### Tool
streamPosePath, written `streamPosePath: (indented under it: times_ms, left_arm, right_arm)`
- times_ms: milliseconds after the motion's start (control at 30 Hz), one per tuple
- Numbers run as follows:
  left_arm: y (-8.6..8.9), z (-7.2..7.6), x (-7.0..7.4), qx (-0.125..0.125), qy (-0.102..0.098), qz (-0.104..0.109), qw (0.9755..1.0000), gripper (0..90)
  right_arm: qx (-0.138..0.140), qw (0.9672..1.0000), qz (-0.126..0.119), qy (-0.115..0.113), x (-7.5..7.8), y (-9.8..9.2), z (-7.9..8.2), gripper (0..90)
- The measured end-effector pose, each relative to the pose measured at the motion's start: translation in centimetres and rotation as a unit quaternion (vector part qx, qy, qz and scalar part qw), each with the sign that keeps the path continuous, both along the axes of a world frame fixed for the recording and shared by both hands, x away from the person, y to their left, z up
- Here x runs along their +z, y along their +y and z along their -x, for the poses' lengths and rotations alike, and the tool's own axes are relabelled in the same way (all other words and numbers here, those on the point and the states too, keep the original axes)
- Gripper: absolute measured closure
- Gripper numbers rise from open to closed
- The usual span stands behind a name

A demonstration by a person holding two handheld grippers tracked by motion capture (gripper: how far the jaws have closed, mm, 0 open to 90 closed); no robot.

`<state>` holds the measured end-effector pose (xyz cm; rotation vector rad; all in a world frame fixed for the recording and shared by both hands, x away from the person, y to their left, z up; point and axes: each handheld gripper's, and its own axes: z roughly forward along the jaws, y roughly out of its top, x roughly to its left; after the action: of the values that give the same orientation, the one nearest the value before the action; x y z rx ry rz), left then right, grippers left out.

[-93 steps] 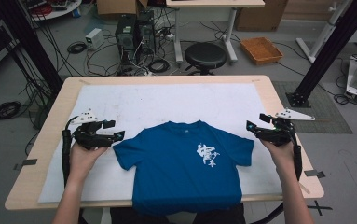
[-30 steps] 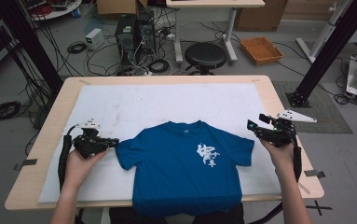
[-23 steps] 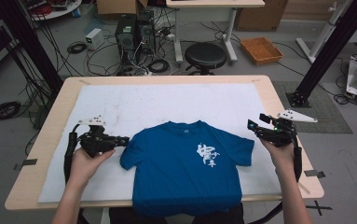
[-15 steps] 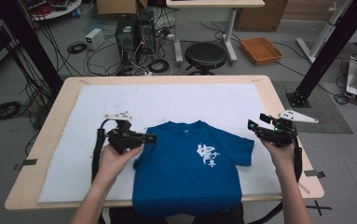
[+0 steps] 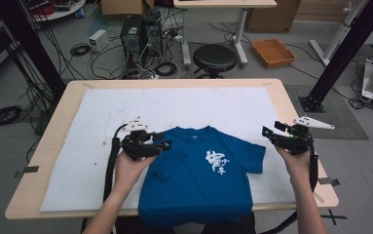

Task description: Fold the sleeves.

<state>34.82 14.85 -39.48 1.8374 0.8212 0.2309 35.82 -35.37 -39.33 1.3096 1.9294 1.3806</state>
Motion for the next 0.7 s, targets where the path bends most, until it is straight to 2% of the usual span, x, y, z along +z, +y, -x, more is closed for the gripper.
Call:
streamPosePath:
  times_ms: [33,133,200,233,267,300,333,400,533,700]
  left_arm:
    - [2.0,0.3,0.0,0.017,-0.017,-0.003,0.9997,45.8]
    - [5.1,0.6,-0.3,0.045,-0.031,0.000,0.9985,45.3]
    - [7.0,0.6,-0.7,0.063,-0.031,-0.002,0.9975,42.3]
    - [7.0,0.6,-0.7,0.063,-0.031,-0.002,0.9975,41.9]
    - [7.8,0.6,-0.9,0.066,-0.030,-0.001,0.9974,40.4]
    - [8.6,0.5,-1.1,0.069,-0.025,0.002,0.9973,40.4]
    - [9.2,0.5,-1.3,0.074,-0.023,0.004,0.9970,39.1]
    - [10.5,0.5,-1.3,0.085,-0.025,-0.001,0.9961,39.0]
    - [11.2,0.5,-1.3,0.092,-0.022,-0.003,0.9955,39.1]
    - [11.5,0.4,-1.6,0.096,-0.007,0.002,0.9953,39.1]
  right_arm:
    - [-0.004,0.9999,-0.001,0.013,-0.3,-0.3,-0.1,37.5]
    - [-0.025,0.9988,0.000,0.041,-0.9,-0.7,-0.5,33.8]
    - [-0.022,0.9977,-0.003,0.064,-1.5,-1.0,-0.8,34.4]
    - [-0.022,0.9977,-0.003,0.064,-1.5,-1.0,-0.8,34.4]
    - [-0.018,0.9964,0.003,0.083,-2.0,-1.2,-1.1,36.1]
    - [-0.018,0.9964,0.003,0.083,-2.0,-1.2,-1.1,36.1]
    - [-0.007,0.9944,0.003,0.105,-2.6,-1.4,-1.4,45.8]
    - [0.002,0.9921,0.007,0.125,-3.1,-1.5,-1.6,50.4]
    - [0.012,0.9887,0.022,0.148,-4.0,-1.4,-1.8,60.7]
    - [0.014,0.9864,0.043,0.158,-4.3,-0.9,-1.9,66.5]
